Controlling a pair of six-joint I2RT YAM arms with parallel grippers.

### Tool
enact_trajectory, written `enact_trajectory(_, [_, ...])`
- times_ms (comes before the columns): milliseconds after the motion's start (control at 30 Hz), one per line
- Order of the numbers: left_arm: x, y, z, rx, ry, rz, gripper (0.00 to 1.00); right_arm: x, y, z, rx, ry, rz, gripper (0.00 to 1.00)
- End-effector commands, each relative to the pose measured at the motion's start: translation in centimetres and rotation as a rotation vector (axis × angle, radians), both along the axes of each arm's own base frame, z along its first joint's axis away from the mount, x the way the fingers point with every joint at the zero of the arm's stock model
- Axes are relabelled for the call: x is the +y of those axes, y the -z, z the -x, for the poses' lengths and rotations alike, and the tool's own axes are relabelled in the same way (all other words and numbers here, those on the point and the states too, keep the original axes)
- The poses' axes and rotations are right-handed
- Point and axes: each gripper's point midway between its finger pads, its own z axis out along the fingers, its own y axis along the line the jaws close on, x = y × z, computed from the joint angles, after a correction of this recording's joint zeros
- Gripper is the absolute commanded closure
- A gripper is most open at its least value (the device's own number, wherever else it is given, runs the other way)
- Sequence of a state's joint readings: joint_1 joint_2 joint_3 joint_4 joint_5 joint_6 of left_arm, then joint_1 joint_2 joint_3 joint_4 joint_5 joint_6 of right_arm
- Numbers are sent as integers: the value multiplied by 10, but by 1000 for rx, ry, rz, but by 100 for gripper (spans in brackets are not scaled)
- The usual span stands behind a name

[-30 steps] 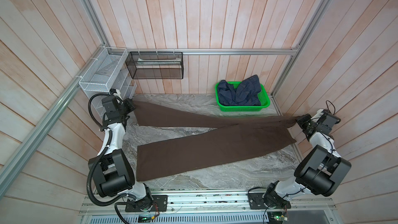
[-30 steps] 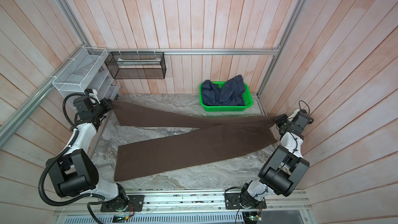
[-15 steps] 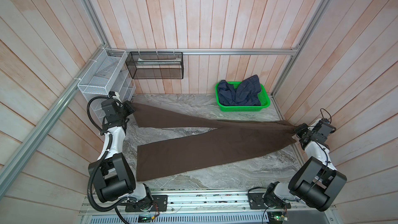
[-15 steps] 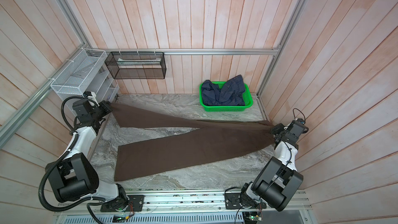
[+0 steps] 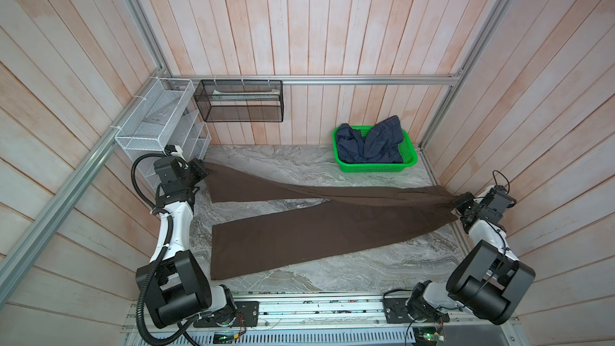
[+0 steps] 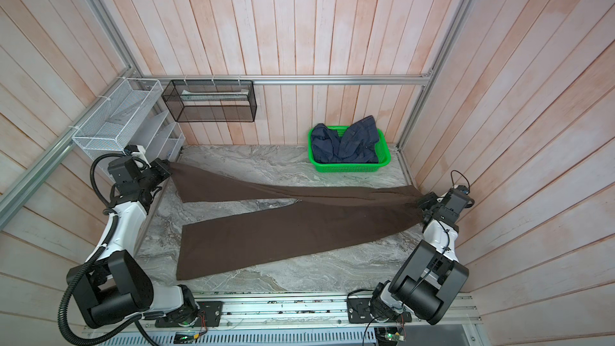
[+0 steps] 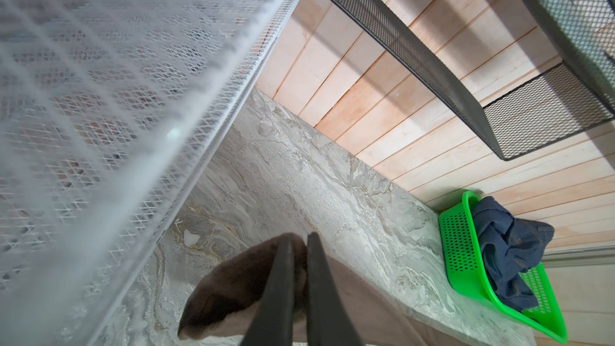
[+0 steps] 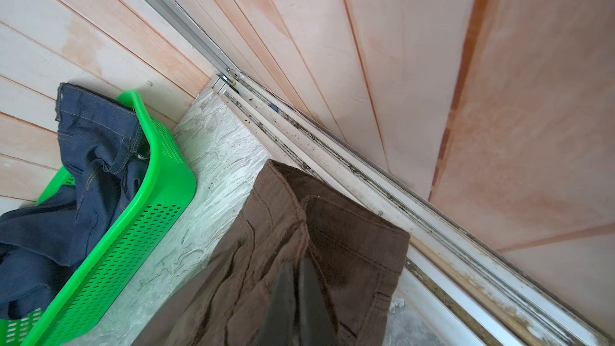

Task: Fold and stack the trousers

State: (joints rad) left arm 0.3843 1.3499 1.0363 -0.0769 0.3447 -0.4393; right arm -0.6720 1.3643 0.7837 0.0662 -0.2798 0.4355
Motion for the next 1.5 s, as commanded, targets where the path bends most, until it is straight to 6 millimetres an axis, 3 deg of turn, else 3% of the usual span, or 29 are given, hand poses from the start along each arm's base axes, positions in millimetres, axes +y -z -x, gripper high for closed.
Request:
enact_trajectory(0, [-65,58,131,310,25,67,100,-3,-14,-9,-52,-9,13,100])
enact_trajectory(333, [-50,58,105,369,19,-26,100,4,-19,-19,-70,-32,10,100])
enact_trajectory(533, [-54,25,114,299,-28,-142,100,13,-18,-28,-70,-55,15,100])
enact_trajectory(867, [-56,32,115,338,-18,-185,100,21,-21,-41,-64,-74,24,100])
enact_trajectory(967, [-50,41,124,370,-80,-148,100,19,-22,-41,-56,-69,36,100])
enact_trajectory(1167, [-20,54,161,384,-275,-29,100,5,-31,-32,-50,-26,57,100])
enact_trajectory(1300, [-5,27,189,295,-376,-3,100,-10,-43,-21,-42,14,92,100])
enact_trajectory(1467, [-8,-4,211,213,-410,6,100,-19,-56,-7,-47,48,117,100])
